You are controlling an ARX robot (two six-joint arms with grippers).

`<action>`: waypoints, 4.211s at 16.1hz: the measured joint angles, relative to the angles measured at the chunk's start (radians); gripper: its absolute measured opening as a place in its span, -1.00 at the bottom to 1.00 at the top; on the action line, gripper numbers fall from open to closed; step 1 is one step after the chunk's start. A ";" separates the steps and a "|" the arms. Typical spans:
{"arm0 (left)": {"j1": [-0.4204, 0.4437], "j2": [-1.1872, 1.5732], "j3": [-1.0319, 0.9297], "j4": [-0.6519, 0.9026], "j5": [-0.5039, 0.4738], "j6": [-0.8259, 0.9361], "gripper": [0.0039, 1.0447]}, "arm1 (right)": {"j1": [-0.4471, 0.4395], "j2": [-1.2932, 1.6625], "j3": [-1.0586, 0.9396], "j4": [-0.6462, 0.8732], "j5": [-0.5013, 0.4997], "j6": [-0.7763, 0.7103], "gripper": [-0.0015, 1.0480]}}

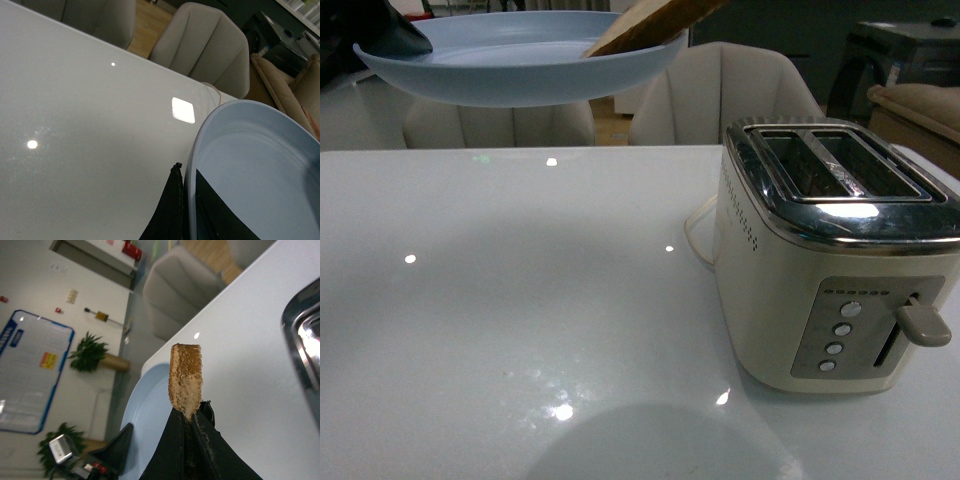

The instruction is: Left arm holds plate, right arm toasts bread

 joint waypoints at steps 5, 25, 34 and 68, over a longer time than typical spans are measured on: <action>0.000 0.000 0.000 0.000 0.002 -0.002 -0.95 | -0.069 -0.187 -0.023 -0.074 0.316 -0.472 -0.94; 0.000 0.000 0.000 0.001 0.002 -0.003 -0.95 | -0.109 0.064 0.003 -0.109 0.069 -0.695 -0.94; 0.000 0.000 0.000 0.001 0.002 -0.003 -0.95 | -0.110 0.192 0.193 -0.386 0.073 -0.654 -0.94; 0.000 0.000 0.000 0.001 0.002 -0.003 -0.95 | -0.264 -0.305 -0.251 -0.038 0.465 -1.052 0.88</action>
